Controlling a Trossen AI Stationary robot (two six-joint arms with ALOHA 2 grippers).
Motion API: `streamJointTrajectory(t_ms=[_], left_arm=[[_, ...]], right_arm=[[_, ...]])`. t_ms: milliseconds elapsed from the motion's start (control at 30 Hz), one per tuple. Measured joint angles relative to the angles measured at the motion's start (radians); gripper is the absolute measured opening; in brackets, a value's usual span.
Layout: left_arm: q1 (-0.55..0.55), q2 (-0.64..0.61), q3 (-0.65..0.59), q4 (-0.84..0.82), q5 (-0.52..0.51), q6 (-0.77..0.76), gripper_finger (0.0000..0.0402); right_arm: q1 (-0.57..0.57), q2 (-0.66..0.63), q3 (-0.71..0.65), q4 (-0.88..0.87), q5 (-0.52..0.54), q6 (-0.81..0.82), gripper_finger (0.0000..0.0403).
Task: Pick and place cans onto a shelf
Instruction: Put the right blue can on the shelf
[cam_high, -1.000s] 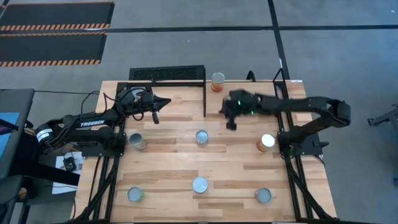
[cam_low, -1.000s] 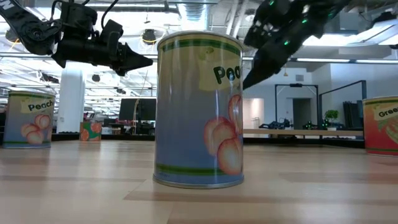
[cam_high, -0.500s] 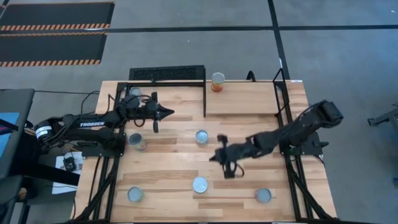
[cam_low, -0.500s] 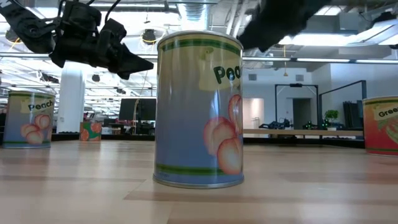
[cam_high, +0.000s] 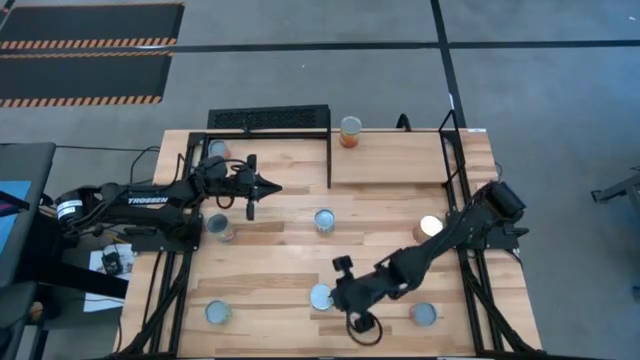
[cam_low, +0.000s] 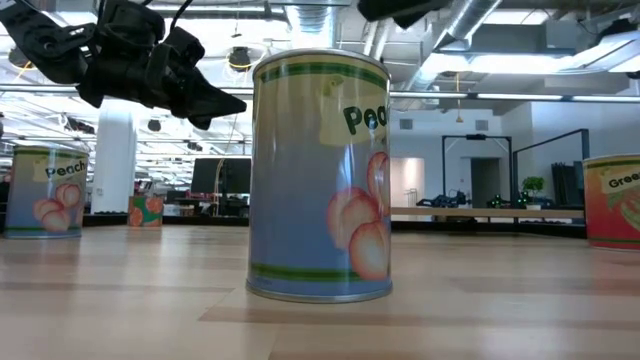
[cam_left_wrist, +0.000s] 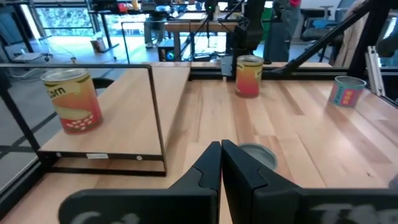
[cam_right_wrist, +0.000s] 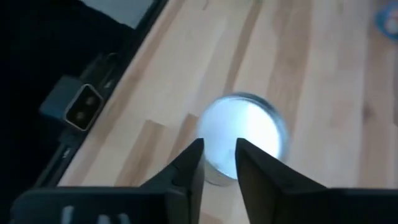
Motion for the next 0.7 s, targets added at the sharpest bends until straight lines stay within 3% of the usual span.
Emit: streamJointTrajectory(t_ms=[333,700], left_arm=[[-0.029,0.0,0.0,-0.009,-0.052,-0.003,0.0002],[-0.063,0.0,0.0,-0.016,-0.106,-0.02,0.0002]], right_arm=[[0.018,0.091,0.045,-0.021,0.001,-0.072,0.015],[0.01,0.095,0.043,-0.05,0.003,-0.109,0.0088]])
